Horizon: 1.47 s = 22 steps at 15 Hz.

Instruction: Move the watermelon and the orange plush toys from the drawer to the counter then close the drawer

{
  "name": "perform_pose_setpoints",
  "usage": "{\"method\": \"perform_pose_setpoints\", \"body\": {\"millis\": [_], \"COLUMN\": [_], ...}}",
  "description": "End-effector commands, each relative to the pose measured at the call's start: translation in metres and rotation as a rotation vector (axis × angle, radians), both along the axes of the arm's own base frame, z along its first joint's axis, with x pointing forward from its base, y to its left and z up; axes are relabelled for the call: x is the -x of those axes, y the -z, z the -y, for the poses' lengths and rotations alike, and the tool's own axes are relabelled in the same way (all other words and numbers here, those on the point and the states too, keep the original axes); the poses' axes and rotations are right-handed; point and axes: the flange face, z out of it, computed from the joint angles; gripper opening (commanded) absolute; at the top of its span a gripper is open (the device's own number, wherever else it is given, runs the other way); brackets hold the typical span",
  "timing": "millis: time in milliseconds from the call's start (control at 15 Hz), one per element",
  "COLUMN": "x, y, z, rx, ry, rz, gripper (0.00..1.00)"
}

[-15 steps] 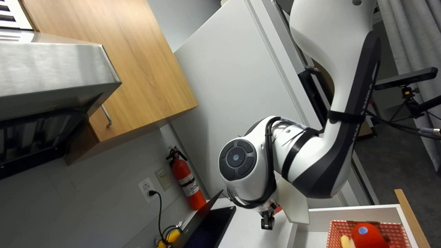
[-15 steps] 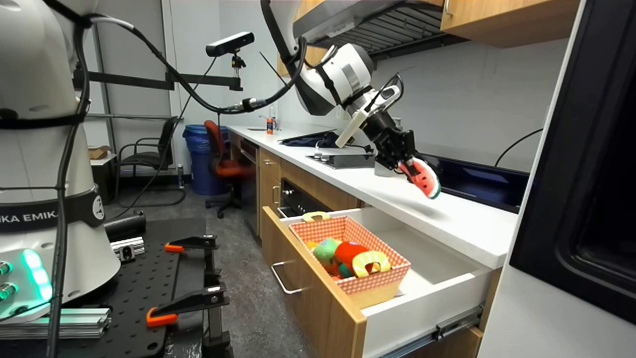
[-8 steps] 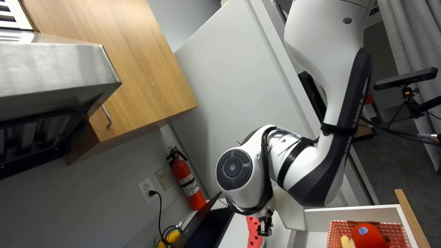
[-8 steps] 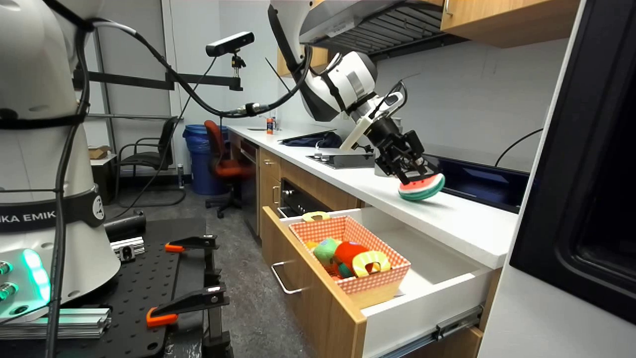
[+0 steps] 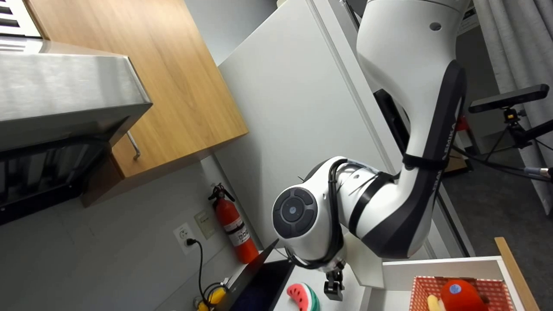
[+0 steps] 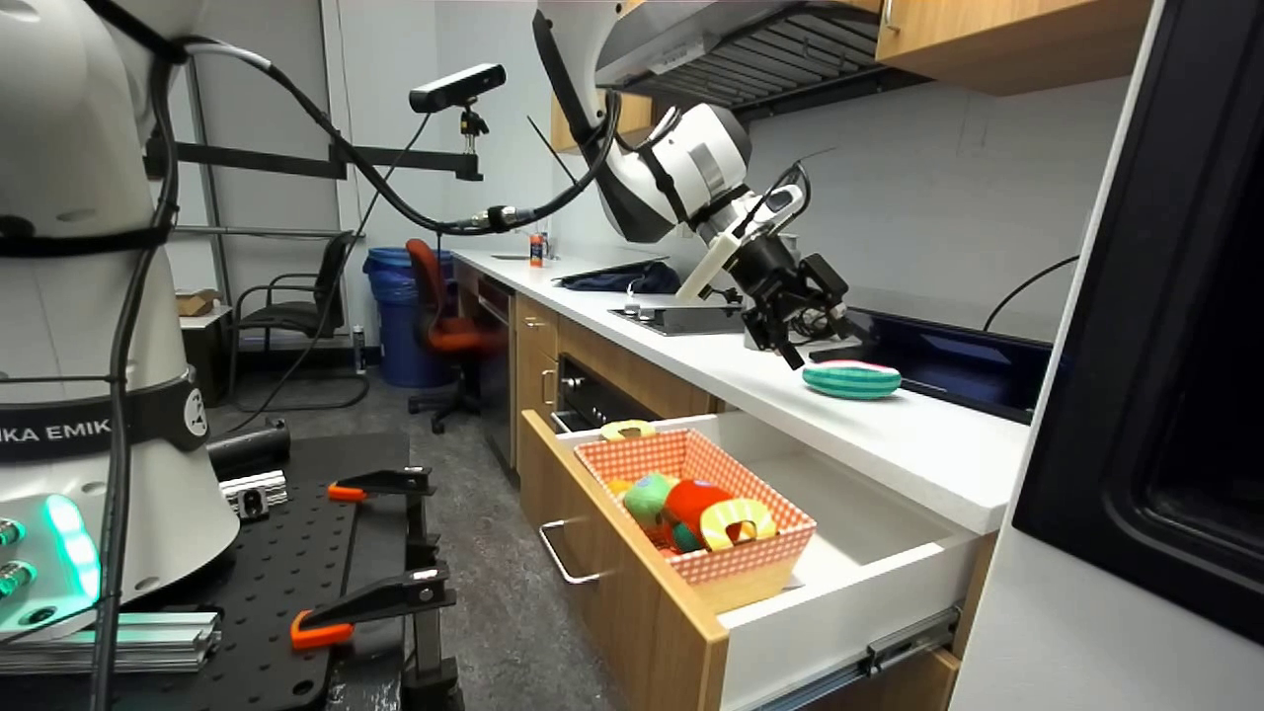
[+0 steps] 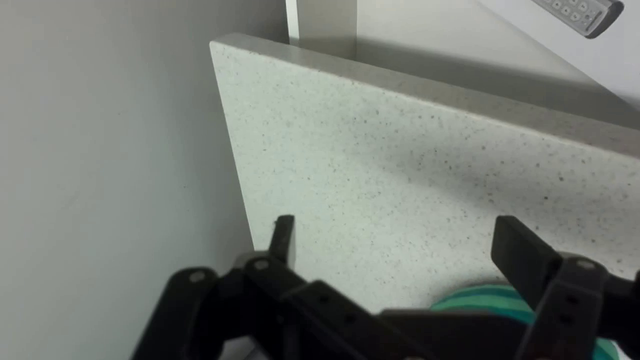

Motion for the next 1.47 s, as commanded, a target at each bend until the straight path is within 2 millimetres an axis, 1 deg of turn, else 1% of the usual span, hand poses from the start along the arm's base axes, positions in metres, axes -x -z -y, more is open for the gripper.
{"method": "perform_pose_setpoints", "body": {"millis": [0, 467, 800, 1067, 1400], "x": [0.012, 0.048, 0.077, 0.104, 0.133], "y": [-0.004, -0.007, -0.008, 0.0, 0.017], "z": [0.005, 0.012, 0.02, 0.026, 0.034], "rx": [0.002, -0.073, -0.105, -0.111, -0.115], "ry": [0.061, 0.208, 0.285, 0.318, 0.352], "rz": [-0.018, -0.116, -0.149, -0.185, -0.229], "gripper": [1.0, 1.0, 1.0, 1.0, 1.0]}}
